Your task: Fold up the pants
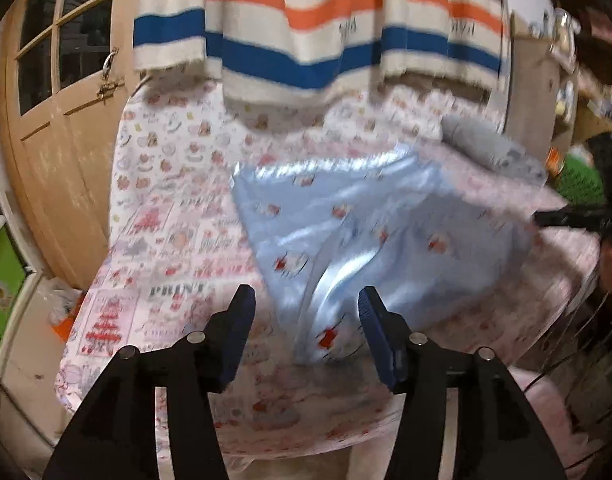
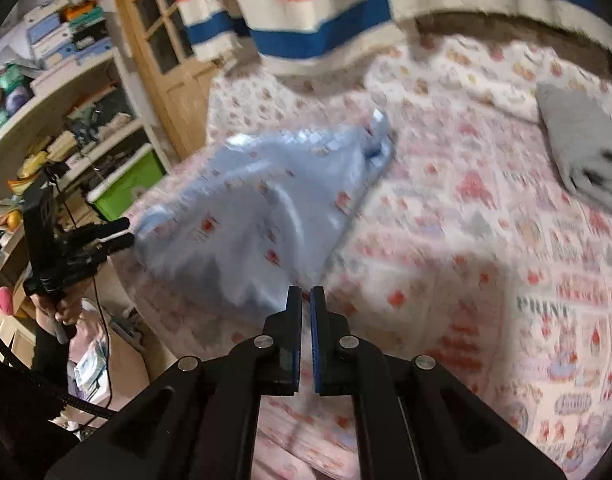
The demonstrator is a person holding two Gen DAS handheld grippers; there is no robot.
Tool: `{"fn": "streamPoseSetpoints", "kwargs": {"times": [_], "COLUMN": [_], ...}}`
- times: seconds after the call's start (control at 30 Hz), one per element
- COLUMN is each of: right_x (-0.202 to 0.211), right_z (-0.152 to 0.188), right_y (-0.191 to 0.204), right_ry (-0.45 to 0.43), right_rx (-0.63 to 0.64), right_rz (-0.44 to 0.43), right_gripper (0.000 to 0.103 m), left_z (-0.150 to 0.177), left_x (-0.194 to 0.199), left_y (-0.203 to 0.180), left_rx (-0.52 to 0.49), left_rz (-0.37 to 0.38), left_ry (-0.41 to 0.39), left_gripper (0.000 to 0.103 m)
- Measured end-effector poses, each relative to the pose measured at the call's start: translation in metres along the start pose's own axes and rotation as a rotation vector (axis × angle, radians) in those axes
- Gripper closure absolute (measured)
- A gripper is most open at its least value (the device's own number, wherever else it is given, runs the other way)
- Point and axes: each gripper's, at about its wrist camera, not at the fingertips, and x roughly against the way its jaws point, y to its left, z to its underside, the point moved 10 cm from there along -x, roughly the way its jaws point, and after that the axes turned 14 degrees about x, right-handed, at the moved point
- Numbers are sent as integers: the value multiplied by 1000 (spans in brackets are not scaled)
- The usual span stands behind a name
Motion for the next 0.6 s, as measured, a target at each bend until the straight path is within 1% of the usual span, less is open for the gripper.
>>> {"fn": "streamPoseSetpoints", "kwargs": {"times": [0.03,0.1,0.17,0.2,0.27,0.3,0.37,0.47,0.6], "right_x": [-2,-10,-24,-29,-51,-63,-83,-94,-103], "right_z": [-8,-22,-34,-36,-37,-34,-28,-31,-34], "right_y": [10,27,44,49,55,54,47,30,14], "right_ry": [-13,-21,-19,-14,43,78,138,101,71], "right_rx": [22,58,90,95,95,89,58,-42,-132], "right_rz": [-28,-64,-82,-87,-61,-42,-5,-23,-50], "right_gripper": [100,100,100,100,100,100,100,100,100], "left_z": [-4,-11,-13,-13,-10,-8,-1,7,5], "left_x": [2,-1,-10,-16,-31,-39,-55,-72,-84], "left_y": [-6,-19,-35,-42,-53,-56,-60,-62,-57], "left_rx": [6,1,-16,-21,-13,3,-3,-21,13], "left_rz": [29,56,78,88,96,92,44,-13,-23], "left_ry": [-9,-12,4,12,33,37,42,36,44], "left_gripper": [50,51,57,58,58,58,58,60,61]}}
